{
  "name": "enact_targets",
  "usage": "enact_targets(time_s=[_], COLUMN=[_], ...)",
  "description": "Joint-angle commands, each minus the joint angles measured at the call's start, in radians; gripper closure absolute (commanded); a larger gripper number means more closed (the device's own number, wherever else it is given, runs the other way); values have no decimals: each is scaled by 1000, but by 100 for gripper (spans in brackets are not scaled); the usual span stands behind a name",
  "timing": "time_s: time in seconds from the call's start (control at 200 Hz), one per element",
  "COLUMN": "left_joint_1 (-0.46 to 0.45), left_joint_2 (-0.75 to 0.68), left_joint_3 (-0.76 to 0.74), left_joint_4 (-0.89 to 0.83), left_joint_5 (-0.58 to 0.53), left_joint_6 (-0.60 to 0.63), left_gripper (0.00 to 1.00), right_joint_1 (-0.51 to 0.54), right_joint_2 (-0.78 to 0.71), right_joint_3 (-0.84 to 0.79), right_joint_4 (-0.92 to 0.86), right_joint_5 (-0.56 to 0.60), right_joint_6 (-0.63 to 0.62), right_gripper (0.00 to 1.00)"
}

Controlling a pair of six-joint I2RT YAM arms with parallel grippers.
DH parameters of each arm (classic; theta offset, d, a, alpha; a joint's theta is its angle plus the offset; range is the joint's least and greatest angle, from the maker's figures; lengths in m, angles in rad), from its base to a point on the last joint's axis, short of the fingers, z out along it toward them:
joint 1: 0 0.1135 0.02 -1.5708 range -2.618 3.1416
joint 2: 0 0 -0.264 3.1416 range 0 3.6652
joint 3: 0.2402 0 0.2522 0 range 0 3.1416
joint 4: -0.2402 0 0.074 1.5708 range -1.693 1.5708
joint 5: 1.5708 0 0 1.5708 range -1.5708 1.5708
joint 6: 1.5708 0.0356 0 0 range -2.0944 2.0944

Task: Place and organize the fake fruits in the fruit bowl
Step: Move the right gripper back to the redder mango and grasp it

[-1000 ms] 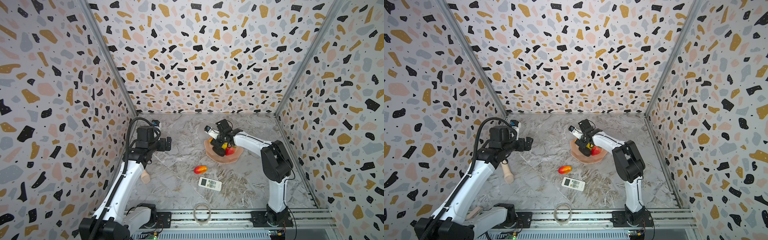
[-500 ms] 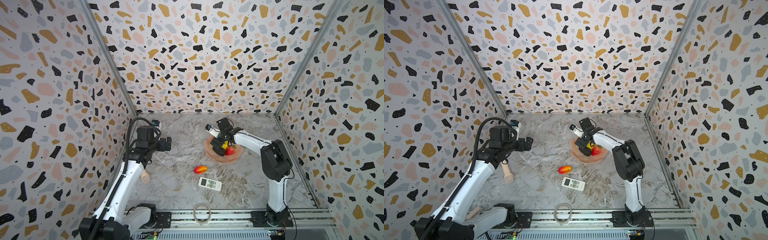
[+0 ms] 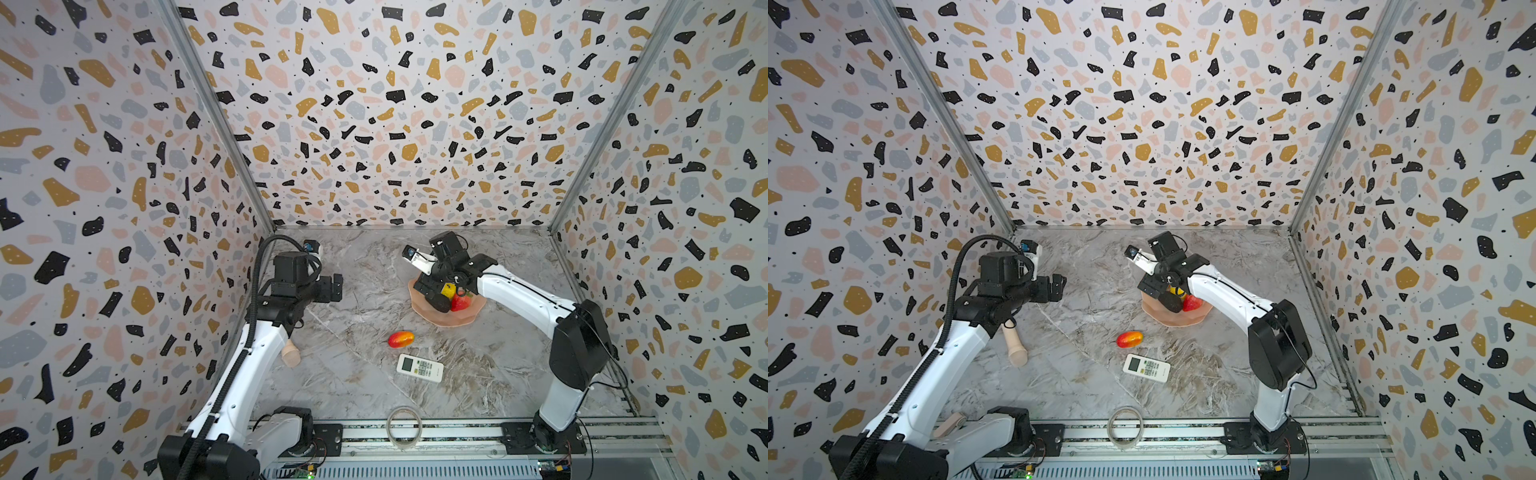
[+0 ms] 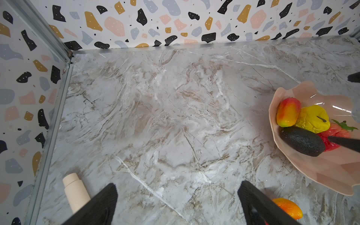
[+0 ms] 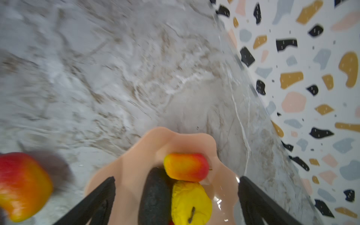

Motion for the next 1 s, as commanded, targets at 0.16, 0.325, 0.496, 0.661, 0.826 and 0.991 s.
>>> enact_targets(time_s=[0.16, 0.325, 0.496, 0.661, 0.826, 0.991], left_joint_1=[4, 4, 4, 4, 4, 4], left_joint_2=[2, -1, -3, -4, -7, -6], left_joint_3=[-3, -5, -4, -6, -7, -6], left_joint_4=[30, 31, 31, 31, 32, 33], left_joint_5=[-11, -11, -11, -8, -11, -8], left_joint_6=[7, 8, 7, 8, 8, 8], left_gripper=[1, 0, 0, 0, 1, 0], right_joint_1=[166, 209, 216, 209, 196, 184], right_joint_2=[62, 128, 162, 172, 209, 234], right_joint_3=[10, 44, 8, -21, -11, -12], right_joint_4=[-154, -230, -252, -224, -223, -217], right_joint_5=[-174, -217, -201, -179, -188, -197], right_joint_6=[-26, -20, -5, 14, 20, 27], right_gripper=[1, 1, 1, 6, 15, 20])
